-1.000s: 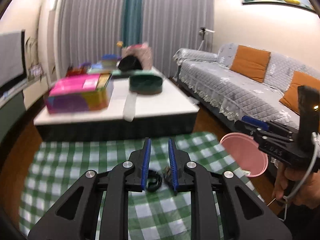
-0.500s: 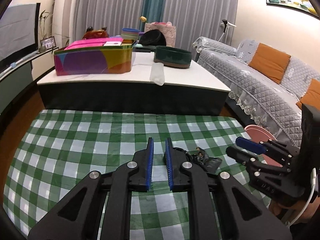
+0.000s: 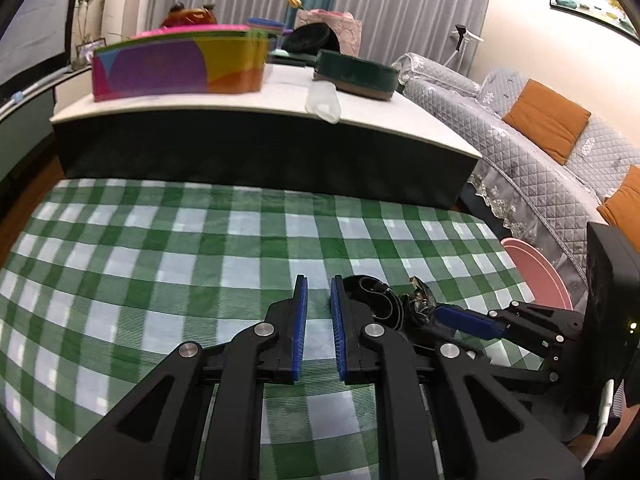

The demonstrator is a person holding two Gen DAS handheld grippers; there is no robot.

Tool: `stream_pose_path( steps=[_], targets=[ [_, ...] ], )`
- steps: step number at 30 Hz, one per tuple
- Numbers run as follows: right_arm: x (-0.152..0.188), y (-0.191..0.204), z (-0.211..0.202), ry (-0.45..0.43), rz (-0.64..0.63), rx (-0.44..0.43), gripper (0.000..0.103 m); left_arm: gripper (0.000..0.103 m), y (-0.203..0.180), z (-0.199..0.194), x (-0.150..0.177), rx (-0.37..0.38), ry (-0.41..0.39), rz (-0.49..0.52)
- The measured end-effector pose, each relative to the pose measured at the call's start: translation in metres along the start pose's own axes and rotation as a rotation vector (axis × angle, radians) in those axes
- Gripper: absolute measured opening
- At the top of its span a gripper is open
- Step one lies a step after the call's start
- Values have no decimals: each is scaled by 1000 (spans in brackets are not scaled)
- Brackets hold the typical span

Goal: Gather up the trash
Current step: 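Grasp the small black clip on the tablecloth with the right tool, then grasp the black strap loop with the left tool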

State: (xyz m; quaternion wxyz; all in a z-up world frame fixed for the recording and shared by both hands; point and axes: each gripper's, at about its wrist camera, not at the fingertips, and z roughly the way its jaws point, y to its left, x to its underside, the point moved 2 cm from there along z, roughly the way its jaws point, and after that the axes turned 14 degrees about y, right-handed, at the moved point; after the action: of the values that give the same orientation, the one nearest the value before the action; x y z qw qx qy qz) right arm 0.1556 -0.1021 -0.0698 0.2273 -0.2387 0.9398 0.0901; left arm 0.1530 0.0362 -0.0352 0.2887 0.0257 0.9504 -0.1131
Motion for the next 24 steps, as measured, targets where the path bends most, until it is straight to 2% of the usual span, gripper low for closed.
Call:
stream_pose_path(
  steps=[1,4,8,14,24],
  targets=[
    [0,-2,0,6,3,-8,10,12,-1,4,0,6,8,0],
    [0,-6,-5,-8,9,-9,6,12,-4,14,0,18,28,-1],
    [0,-11,-12,-24,19,-6,5,12,-11,25,1,25,48,9],
    [-2,-18,-19,-47,32,-2,5,12,-19,39,3,-9,90,27],
    [-2,-21,-24,-59,34,-3,5,12,-20,45,5,-37,116,36]
  ],
)
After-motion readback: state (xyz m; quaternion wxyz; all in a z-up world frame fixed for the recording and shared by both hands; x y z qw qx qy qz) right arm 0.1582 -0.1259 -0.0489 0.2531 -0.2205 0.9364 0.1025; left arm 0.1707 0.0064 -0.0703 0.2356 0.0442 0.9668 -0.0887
